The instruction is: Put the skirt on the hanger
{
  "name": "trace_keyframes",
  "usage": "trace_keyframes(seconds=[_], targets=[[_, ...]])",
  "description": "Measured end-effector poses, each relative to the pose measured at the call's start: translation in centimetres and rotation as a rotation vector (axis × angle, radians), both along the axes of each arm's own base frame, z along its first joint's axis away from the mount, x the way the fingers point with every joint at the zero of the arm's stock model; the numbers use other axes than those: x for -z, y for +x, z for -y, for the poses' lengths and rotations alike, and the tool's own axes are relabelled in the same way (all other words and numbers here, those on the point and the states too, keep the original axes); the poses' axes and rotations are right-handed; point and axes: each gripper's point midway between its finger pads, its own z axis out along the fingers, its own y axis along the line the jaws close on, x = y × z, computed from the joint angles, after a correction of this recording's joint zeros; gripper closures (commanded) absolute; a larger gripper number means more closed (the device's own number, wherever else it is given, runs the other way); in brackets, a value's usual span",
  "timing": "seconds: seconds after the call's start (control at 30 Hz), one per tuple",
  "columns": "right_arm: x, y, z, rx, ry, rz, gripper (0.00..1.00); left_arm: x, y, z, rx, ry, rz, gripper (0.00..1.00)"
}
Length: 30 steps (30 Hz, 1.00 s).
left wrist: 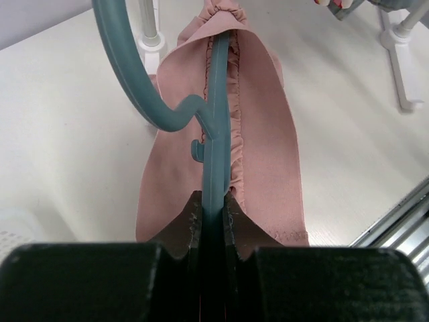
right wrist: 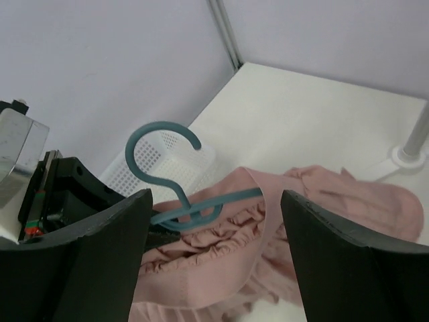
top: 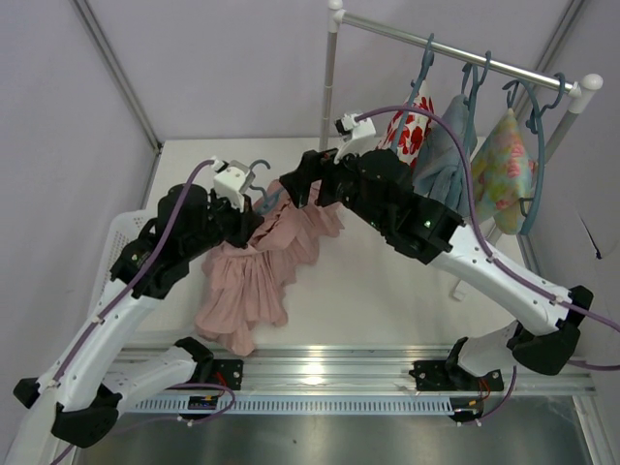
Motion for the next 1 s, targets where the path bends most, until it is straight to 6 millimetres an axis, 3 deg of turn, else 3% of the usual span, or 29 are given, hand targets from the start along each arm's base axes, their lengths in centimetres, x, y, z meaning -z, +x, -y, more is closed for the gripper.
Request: trace_keyframes(seconds=[0.17,0.2,0.23,0.27,0.37,0.57,0.7,0.87,1.0], targets=[[0.9,-0.3,3.5,0.104,-0.011,-0.06,0.13,-1.0,1.3,0.1,-0.027,0.019,0.011,1.0],[1.2,-0.4,4.3,0.124,-0.017,-0.069,0.13,-1.6,1.8,0.2,-0.034,0.021,0.023,1.0],[1.4,-0.7,6.8,0.181,-0.021,-0.08,0.13,-3.7,3.2,0.5,-0.05,0.021,0.068,1.0],[1.3,-0.7,7.0,0.185,-0.02,-0.08,0.12,-3.9,3.3,0.6,-0.051,0.021,0.074,1.0],[0.0,-1.4,9.6,0.233,0.008,-0.055,0.11,-6.6,4.8,1.2,-0.059,0.012,0.125,1.0],[-4.4,-4.9,16.2,0.279,0.093,0.049,0.07,-12.0,9.8,4.3,-0.052,-0.009,0.221,1.0],[-3.4,-6.7,19.1,0.287,0.086,0.07,0.06,-13.5,13.9,7.1,-0.04,-0.008,0.241,1.0],[-0.4,-6.4,18.1,0.263,0.016,0.039,0.07,-12.2,17.3,9.7,-0.01,0.021,0.211,1.0],[0.5,-4.8,15.8,0.255,-0.015,0.033,0.11,-11.1,17.3,10.4,0.014,0.045,0.186,1.0]])
